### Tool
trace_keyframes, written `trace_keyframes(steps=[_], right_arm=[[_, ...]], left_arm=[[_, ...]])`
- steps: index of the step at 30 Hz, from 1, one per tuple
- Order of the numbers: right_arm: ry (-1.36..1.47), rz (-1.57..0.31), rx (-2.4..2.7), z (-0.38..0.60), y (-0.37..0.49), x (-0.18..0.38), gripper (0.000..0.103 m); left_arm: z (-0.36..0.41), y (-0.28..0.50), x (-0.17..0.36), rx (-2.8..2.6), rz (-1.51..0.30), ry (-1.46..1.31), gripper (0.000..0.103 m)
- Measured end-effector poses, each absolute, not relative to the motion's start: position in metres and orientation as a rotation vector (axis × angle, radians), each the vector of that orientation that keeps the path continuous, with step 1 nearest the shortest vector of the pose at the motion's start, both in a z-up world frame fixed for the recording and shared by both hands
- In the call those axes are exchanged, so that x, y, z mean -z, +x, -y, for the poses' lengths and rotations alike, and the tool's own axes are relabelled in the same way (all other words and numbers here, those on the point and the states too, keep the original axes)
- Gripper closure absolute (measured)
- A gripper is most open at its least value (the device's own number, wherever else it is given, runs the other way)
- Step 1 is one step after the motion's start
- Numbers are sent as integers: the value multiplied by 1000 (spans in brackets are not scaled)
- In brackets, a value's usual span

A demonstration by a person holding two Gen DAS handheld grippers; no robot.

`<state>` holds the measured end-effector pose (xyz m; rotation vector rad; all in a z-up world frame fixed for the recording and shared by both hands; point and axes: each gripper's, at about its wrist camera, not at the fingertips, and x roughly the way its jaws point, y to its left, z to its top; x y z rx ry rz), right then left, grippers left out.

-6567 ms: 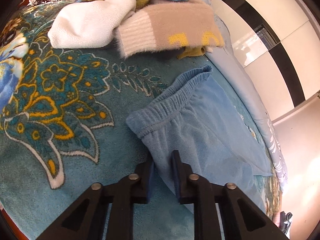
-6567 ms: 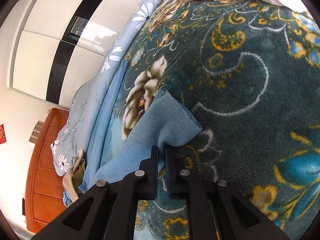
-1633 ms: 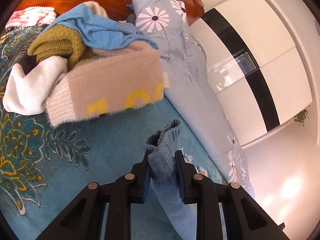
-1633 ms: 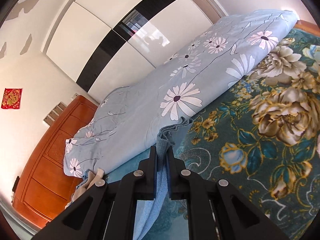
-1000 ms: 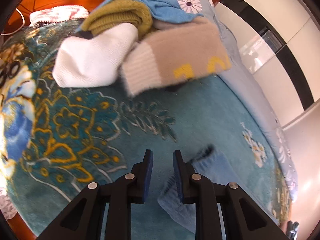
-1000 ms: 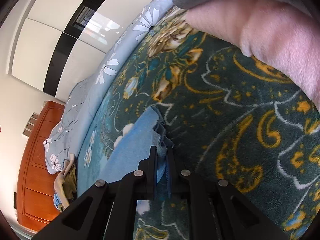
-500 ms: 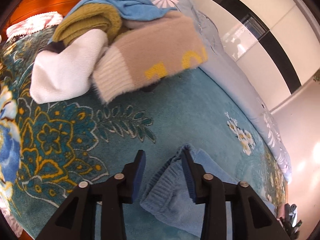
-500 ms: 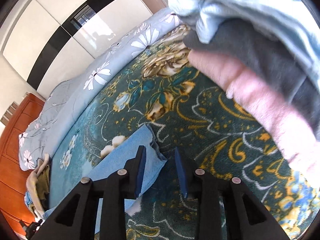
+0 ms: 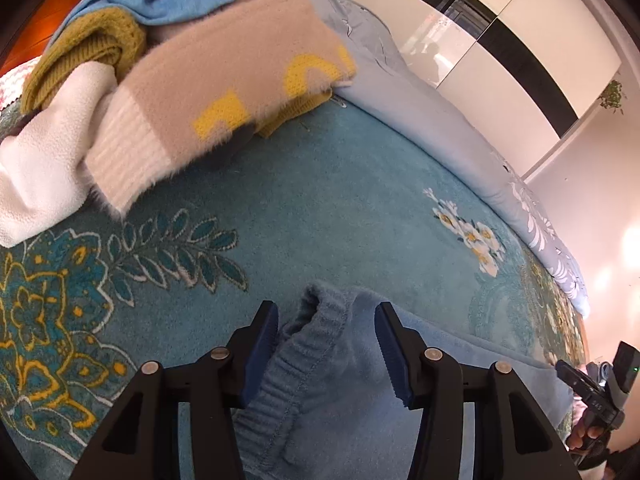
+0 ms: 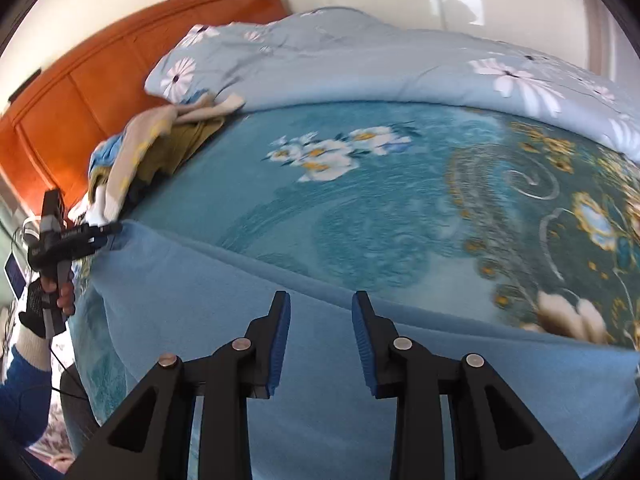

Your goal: Fold clothes

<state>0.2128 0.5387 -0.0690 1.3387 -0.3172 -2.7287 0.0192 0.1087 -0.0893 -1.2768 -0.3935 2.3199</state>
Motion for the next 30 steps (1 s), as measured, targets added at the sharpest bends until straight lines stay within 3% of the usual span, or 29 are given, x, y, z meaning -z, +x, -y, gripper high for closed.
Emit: trace_keyframes(steps=[6, 8, 10, 11, 16, 18, 20, 22, 30], right_arm=[[1468, -28, 2551, -503, 174, 92, 70], [1498, -120, 2493, -494, 163, 98, 70], [1511, -145, 2467, -493, 160, 99, 70], [1520, -149, 2453, -492, 159, 100, 70], [1541, -176, 2416, -490, 159, 100, 70], [1546, -163, 2402, -489, 159, 99, 77], [1540, -157, 2391, -486, 161, 98, 94], [1527, -169, 2400, -481, 165, 94, 97], [1477, -122, 2427, -488, 162, 81, 102]], left_arm=[[-111, 23, 83, -2298, 329, -1184, 50], [-114, 23, 84, -2298, 318, -1167, 58], [-114, 23, 85, -2297, 328, -1150, 75], [-113, 22, 85, -2292, 344, -1146, 77], [-109, 22, 87, -2253, 384, -1128, 82], [-109, 22, 88, -2260, 381, -1129, 83], [-108, 23, 88, -2264, 390, -1121, 84], [-106, 24, 87, -2277, 401, -1112, 87], [-102, 27, 77, -2334, 425, -1049, 90]])
